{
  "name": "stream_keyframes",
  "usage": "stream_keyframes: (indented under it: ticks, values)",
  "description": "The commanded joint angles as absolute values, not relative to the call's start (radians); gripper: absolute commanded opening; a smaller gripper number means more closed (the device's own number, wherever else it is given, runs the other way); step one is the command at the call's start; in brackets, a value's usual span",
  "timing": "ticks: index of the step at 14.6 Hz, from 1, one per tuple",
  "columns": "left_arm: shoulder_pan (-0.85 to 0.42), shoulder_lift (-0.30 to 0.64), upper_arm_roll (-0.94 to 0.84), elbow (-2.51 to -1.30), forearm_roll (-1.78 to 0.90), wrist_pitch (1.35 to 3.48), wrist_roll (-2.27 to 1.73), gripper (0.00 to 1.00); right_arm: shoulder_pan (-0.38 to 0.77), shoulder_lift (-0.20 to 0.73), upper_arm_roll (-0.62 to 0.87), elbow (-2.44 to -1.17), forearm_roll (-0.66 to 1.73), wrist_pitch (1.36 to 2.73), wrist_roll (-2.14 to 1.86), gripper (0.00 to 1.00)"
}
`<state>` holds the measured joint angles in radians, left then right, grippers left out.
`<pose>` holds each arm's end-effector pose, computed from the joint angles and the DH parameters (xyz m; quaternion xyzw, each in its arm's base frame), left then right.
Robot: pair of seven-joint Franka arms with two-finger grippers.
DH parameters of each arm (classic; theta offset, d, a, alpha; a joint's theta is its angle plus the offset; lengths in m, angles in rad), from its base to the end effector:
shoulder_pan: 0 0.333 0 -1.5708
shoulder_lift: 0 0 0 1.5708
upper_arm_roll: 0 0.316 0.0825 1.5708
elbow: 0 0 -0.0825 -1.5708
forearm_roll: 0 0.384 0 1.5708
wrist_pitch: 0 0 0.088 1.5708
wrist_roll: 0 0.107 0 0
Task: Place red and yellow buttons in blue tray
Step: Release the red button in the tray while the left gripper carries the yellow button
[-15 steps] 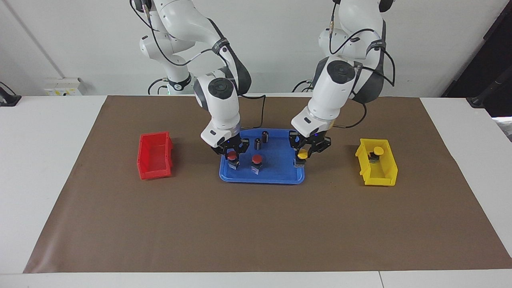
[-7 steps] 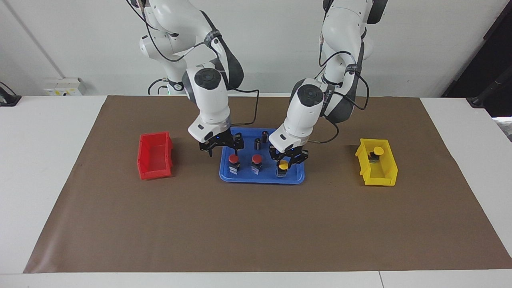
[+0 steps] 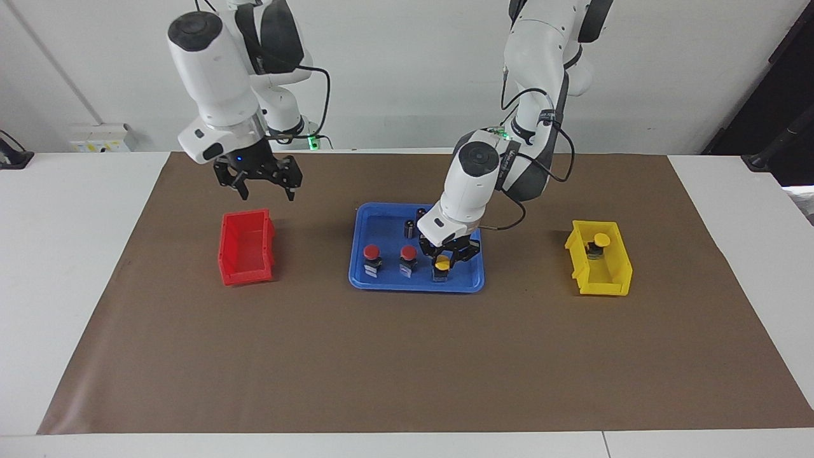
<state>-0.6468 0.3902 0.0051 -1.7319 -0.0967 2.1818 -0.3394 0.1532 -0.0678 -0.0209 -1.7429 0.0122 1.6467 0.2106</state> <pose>0.5273 -0.3988 0.3616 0.9910 -0.1243 0.0077 0.0488 0.5315 0.0716 0.5865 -0.9991 0.0396 0.0152 0.0043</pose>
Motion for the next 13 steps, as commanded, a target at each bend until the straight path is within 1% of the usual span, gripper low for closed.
stream_keyframes:
  ticks: [1,2,3,4,5,6,7,11,12,13]
  values:
    - [-0.669,0.390,0.021,-1.740,-0.112,2.158,-0.351,0.05,0.077,-0.037,-0.009,-1.645,0.020,1.544,0.184,1.00]
    - [-0.667,0.390,0.021,-1.738,-0.112,2.155,-0.351,0.14,0.057,-0.038,-0.009,-1.619,0.015,1.508,0.186,1.00]
    - [-0.664,0.390,0.021,-1.736,-0.112,2.143,-0.350,0.20,0.039,-0.035,-0.009,-1.585,0.011,1.474,0.186,1.00]
    - [-0.663,0.387,0.021,-1.735,-0.112,2.122,-0.350,0.34,0.014,-0.032,-0.009,-1.554,0.009,1.453,0.184,1.00]
    - [-0.663,0.382,0.023,-1.732,-0.112,2.100,-0.351,0.42,-0.010,-0.029,-0.009,-1.542,0.008,1.450,0.183,1.00]
    - [-0.663,0.374,0.026,-1.723,-0.112,2.070,-0.353,0.47,-0.032,-0.029,-0.009,-1.543,0.009,1.459,0.158,1.00]
    - [-0.663,0.359,0.029,-1.703,-0.112,2.030,-0.379,0.49,-0.060,-0.029,-0.009,-1.543,0.009,1.456,0.109,1.00]
    - [-0.657,0.292,0.031,-1.690,-0.110,1.953,-0.416,0.84,-0.135,-0.035,-0.009,-1.551,0.006,1.448,-0.056,1.00]
    - [-0.650,0.269,0.034,-1.690,-0.106,1.925,-0.414,0.86,-0.132,-0.032,-0.011,-1.549,-0.001,1.442,-0.072,1.00]
    - [-0.634,0.234,0.043,-1.690,-0.097,1.883,-0.411,0.95,-0.130,-0.034,-0.018,-1.549,-0.021,1.442,-0.074,1.00]
